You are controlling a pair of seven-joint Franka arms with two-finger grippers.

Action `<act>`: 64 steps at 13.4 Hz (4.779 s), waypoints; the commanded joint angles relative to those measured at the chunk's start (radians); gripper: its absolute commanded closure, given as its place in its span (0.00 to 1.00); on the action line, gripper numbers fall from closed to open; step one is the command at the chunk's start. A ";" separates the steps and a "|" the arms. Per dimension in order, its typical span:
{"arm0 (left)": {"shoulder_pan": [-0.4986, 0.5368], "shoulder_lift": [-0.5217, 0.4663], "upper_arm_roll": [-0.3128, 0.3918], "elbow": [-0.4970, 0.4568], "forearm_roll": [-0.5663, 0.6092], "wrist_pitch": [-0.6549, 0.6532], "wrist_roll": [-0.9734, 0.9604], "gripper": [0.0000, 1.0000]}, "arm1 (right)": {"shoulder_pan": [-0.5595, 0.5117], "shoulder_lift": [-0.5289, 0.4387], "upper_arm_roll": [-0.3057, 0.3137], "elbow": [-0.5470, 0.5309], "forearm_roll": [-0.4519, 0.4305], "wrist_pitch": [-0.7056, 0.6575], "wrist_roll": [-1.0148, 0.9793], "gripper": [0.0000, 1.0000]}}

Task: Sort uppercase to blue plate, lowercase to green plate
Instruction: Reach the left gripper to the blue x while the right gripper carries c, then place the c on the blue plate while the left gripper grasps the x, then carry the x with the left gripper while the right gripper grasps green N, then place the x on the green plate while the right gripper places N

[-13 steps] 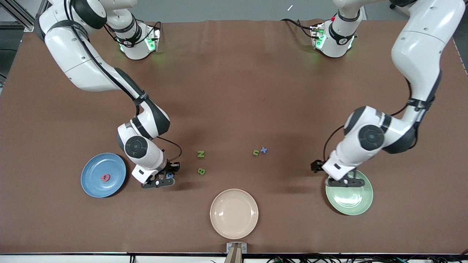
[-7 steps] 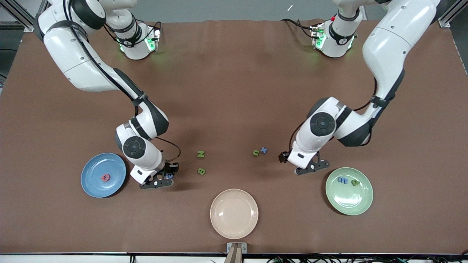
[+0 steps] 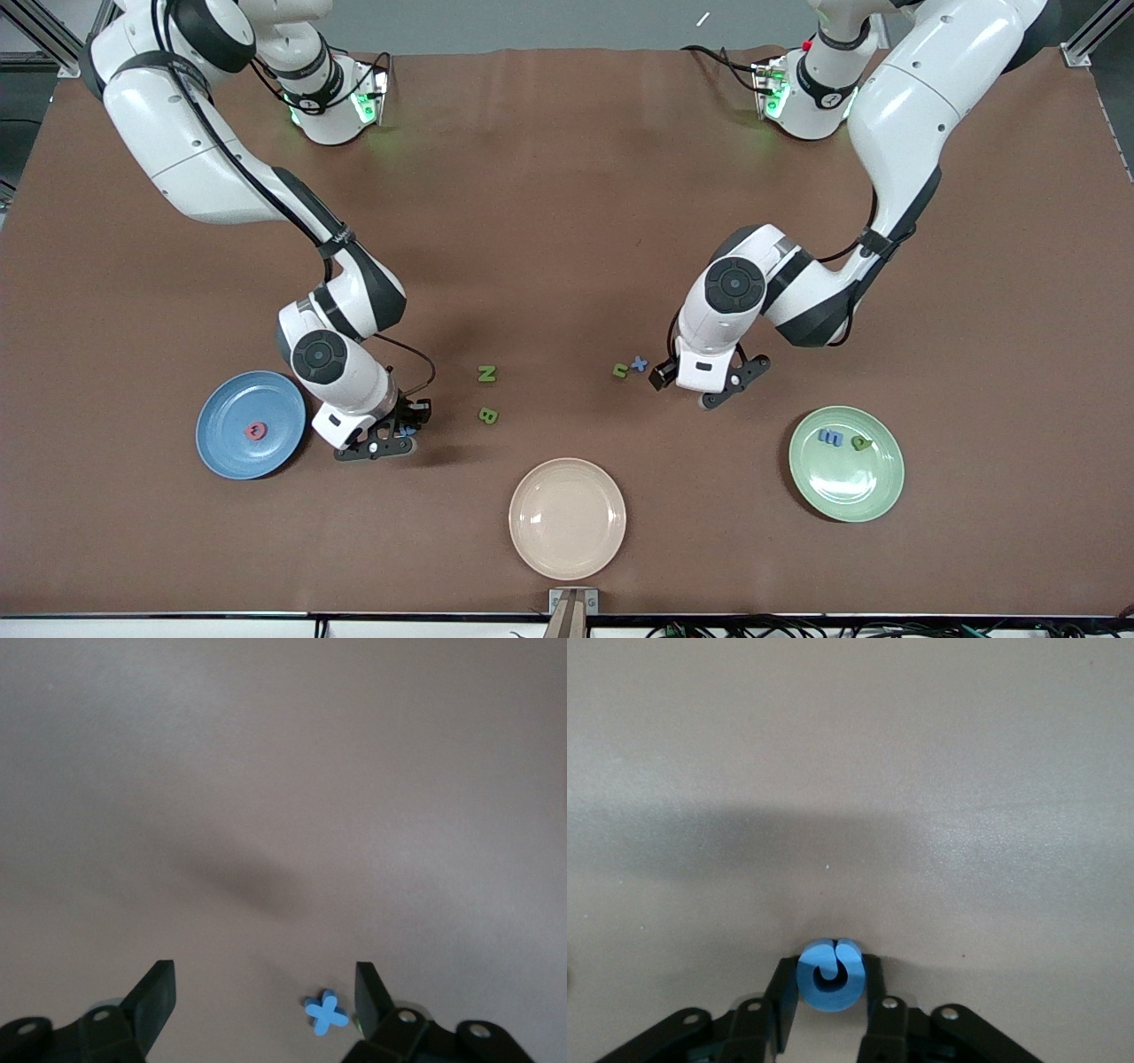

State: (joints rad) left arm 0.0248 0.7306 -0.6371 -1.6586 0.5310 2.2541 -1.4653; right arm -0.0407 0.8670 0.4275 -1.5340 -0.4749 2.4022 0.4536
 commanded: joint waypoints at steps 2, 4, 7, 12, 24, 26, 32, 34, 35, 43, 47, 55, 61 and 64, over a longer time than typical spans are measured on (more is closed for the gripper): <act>-0.006 -0.010 0.004 0.010 0.007 -0.007 -0.139 0.12 | -0.034 -0.017 0.014 0.014 -0.018 -0.001 -0.006 0.93; -0.009 -0.007 0.005 0.010 0.007 -0.004 -0.170 0.13 | -0.057 -0.037 0.017 0.046 -0.018 -0.078 -0.051 0.96; -0.020 0.000 0.007 0.010 0.001 -0.001 -0.226 0.14 | -0.096 -0.072 0.019 0.103 -0.008 -0.231 -0.198 0.96; -0.061 0.035 0.007 0.026 -0.011 0.001 -0.361 0.17 | -0.163 -0.147 -0.036 0.100 0.042 -0.350 -0.433 0.96; -0.126 0.136 0.034 0.075 -0.011 0.001 -0.443 0.26 | -0.125 -0.152 -0.323 0.050 0.447 -0.341 -0.886 0.00; -0.128 0.142 0.034 0.075 -0.009 0.001 -0.443 0.29 | -0.076 -0.154 -0.300 0.087 0.461 -0.339 -0.795 0.00; -0.128 0.159 0.034 0.079 -0.002 0.013 -0.443 0.41 | 0.212 -0.151 -0.293 0.100 0.455 -0.264 -0.237 0.00; -0.128 0.162 0.036 0.091 -0.002 0.015 -0.441 0.41 | 0.309 -0.145 -0.294 0.088 0.447 -0.187 -0.121 0.00; -0.129 0.173 0.036 0.097 0.000 0.015 -0.441 0.42 | 0.340 -0.129 -0.296 0.084 0.446 -0.166 -0.074 0.00; -0.117 0.136 0.043 0.134 0.017 -0.004 -0.348 0.99 | 0.447 -0.105 -0.302 -0.069 0.441 0.006 0.077 0.00; 0.012 0.075 0.050 0.140 0.018 -0.048 -0.123 0.99 | 0.467 -0.105 -0.300 -0.086 0.443 0.006 0.105 0.18; 0.240 0.088 0.068 0.198 0.090 -0.060 0.388 0.99 | 0.460 -0.117 -0.303 -0.077 0.440 -0.001 0.090 0.99; 0.250 0.121 0.151 0.232 0.063 -0.036 0.505 0.24 | 0.259 -0.189 -0.362 -0.014 0.421 -0.143 -0.244 0.99; 0.253 0.099 0.142 0.232 0.043 -0.036 0.493 0.00 | 0.118 -0.198 -0.360 -0.015 0.421 -0.190 -0.461 0.98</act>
State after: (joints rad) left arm 0.2868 0.8437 -0.4957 -1.4438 0.5991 2.2229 -0.9696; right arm 0.1493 0.6883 0.0484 -1.5259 -0.0422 2.2351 0.0886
